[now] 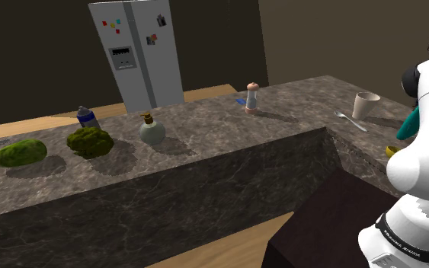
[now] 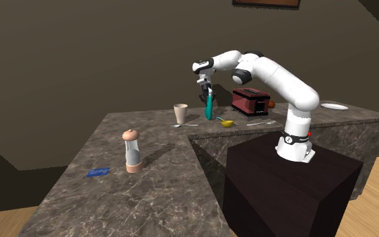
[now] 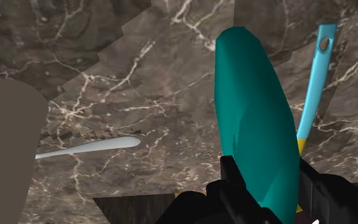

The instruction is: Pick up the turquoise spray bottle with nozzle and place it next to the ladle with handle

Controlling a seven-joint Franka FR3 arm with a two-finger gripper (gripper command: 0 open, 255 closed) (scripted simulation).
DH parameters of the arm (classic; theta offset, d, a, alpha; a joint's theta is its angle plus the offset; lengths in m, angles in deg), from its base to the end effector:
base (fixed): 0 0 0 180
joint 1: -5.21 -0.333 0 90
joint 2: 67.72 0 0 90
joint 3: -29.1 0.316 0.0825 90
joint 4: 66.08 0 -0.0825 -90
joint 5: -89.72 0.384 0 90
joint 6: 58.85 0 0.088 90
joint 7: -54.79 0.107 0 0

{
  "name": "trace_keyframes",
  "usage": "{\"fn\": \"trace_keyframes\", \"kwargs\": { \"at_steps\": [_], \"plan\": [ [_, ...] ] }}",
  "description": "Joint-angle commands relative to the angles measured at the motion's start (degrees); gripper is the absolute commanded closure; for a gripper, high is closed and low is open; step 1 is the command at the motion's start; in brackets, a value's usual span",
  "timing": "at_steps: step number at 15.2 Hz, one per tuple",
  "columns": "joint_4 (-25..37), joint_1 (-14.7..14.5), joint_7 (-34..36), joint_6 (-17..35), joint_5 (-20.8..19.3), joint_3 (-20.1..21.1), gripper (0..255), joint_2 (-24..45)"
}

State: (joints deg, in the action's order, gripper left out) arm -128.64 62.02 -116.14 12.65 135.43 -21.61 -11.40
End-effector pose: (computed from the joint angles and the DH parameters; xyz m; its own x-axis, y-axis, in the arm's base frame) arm 0.0882 -0.6933 0.3074 0.2983 0.8030 0.5160 0.9385 -0.3454 -0.0050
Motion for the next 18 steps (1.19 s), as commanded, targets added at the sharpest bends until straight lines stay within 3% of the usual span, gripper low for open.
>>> {"fn": "trace_keyframes", "kwargs": {
  "at_steps": [1,6,10,18],
  "plan": [
    [0.00,0.00,0.00,0.00,0.00,0.00,0,0.00],
    [0.00,0.00,0.00,0.00,0.00,0.00,0,0.00],
    [20.63,10.67,5.80,-9.73,2.08,2.97,0,4.86],
    [20.63,10.69,5.80,-9.72,2.04,3.02,0,4.85]
  ]
}}
